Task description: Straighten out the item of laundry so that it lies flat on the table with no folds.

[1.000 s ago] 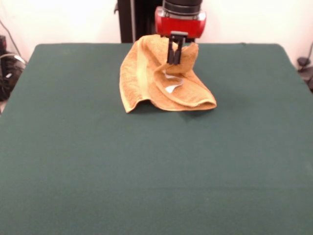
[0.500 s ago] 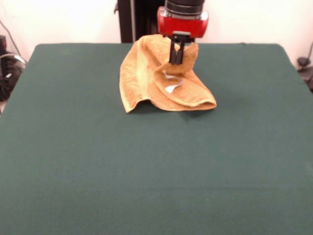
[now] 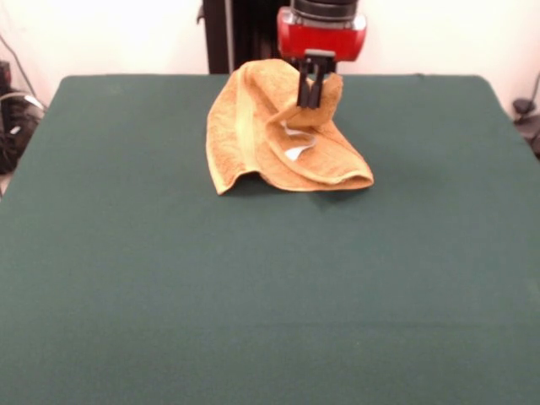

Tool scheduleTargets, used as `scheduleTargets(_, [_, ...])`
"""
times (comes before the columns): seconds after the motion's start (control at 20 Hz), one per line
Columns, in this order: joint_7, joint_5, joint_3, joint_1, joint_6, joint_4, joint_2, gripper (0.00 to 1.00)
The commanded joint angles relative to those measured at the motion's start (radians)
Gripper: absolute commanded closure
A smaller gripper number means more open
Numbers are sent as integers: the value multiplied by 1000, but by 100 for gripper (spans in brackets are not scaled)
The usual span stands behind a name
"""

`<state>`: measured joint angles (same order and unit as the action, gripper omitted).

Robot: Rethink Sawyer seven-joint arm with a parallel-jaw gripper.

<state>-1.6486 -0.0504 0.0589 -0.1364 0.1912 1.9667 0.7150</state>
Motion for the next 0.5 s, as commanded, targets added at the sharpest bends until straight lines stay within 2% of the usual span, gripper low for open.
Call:
scheduleTargets(0.05, [-139,2,-55,28,84,52,7,100])
scheduleTargets(0.5, [-128,-8,-55,25,79,40,-2,100])
